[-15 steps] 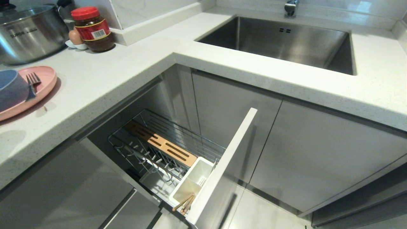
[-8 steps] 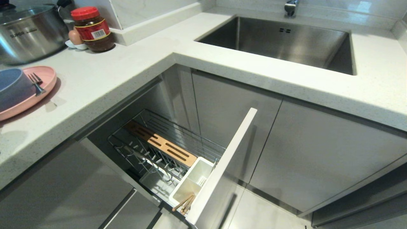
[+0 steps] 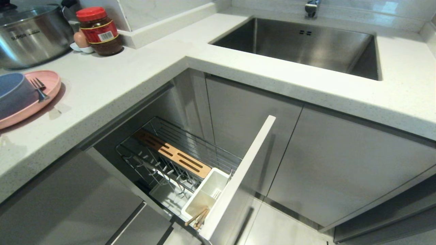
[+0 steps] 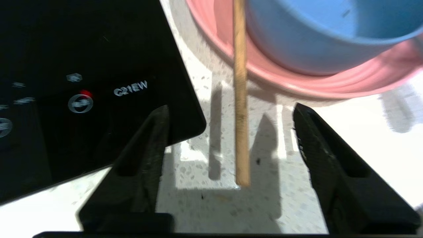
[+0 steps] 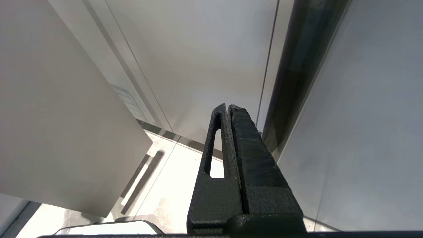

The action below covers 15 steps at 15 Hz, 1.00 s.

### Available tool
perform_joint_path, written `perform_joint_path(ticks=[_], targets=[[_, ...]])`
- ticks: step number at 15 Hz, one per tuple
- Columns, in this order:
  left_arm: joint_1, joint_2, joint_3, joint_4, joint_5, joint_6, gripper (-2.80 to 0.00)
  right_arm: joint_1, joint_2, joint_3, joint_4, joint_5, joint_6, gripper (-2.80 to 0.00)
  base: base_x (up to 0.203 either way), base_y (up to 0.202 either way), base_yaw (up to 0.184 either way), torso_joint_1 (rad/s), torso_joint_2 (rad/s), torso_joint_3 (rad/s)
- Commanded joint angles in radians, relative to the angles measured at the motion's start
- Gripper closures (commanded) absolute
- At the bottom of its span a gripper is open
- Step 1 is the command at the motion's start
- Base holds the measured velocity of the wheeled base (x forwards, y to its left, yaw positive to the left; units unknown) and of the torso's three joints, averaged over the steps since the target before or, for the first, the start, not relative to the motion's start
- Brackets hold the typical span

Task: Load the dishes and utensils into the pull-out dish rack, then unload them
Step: Take the chopsticks out of the cupboard

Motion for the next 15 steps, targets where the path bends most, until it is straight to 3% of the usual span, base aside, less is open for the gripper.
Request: perform_joint_path(ticks=[1,7,8,12,15], targets=[[0.0,-0.062,-0.005,-0.004,0.017,0.0,-2.8,0.0,-0.003,0.0,-0.001,0.0,0.001,0.0,0.0,0.0,0.0,0.0,0.0,0.0],[-0.006,-0.227,-0.054,-0.006,0.056,0.008,-2.8,0.0,-0.003,0.0,-0.001,0.0,0.001,0.0,0.0,0.0,0.0,0.0,0.0,0.0],[-0.009,-0.252,-0.08,-0.015,0.072,-0.005,0.0,0.0,-0.003,0.0,-0.001,0.0,0.001,0.0,0.0,0.0,0.0,0.0,0.0,0.0],[-0.066,-0.269,-0.221,-0.112,0.175,-0.029,0.0,0.0,-0.003,0.0,-0.001,0.0,0.001,0.0,0.0,0.0,0.0,0.0,0.0,0.0],[-0.173,-0.238,-0.467,-0.11,0.233,-0.03,0.0,0.0,-0.003,0.0,-0.001,0.0,0.001,0.0,0.0,0.0,0.0,0.0,0.0,0.0]])
